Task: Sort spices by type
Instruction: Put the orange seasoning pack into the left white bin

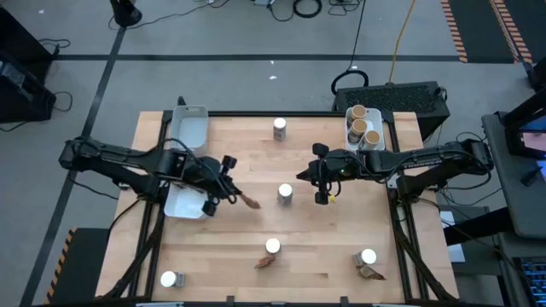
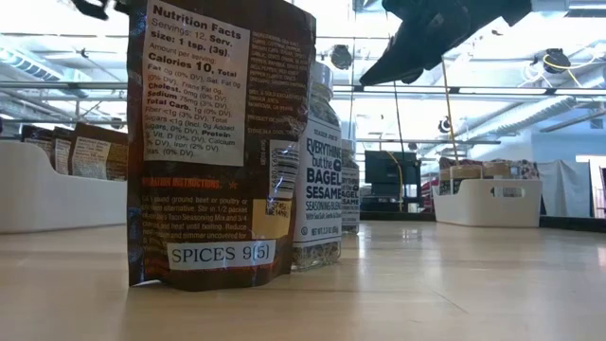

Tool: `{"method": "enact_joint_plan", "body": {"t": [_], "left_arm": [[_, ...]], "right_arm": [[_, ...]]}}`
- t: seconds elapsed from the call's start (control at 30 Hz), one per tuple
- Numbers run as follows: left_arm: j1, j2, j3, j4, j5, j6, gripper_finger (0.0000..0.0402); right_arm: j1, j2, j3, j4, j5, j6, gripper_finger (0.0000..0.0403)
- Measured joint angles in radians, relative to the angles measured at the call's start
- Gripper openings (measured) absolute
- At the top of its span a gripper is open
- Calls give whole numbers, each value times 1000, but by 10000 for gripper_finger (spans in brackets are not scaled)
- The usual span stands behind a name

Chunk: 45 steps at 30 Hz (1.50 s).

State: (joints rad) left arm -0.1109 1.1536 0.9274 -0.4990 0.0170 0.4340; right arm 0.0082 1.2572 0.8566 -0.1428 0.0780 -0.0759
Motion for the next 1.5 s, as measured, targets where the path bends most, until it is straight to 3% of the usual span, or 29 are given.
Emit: {"method": "enact_joint_plan", "body": {"t": [0.2, 0.47, 0.77, 1.13, 1.5], "left_arm": [[20, 104, -1, 130, 1, 101, 0], [47, 236, -1, 124, 1, 135, 0], [46, 279, -1, 125, 7, 149, 2], [46, 279, -1, 125, -71, 69, 60], [43, 274, 32, 121, -78, -12, 136]], "right_arm": [[0, 0, 0, 6, 0, -14, 0], [0, 0, 0, 5, 0, -14, 0], [0, 0, 0, 5, 0, -15, 0], [0, 0, 0, 3, 0, -14, 0], [0, 0, 0, 0, 0, -12, 0]]}}
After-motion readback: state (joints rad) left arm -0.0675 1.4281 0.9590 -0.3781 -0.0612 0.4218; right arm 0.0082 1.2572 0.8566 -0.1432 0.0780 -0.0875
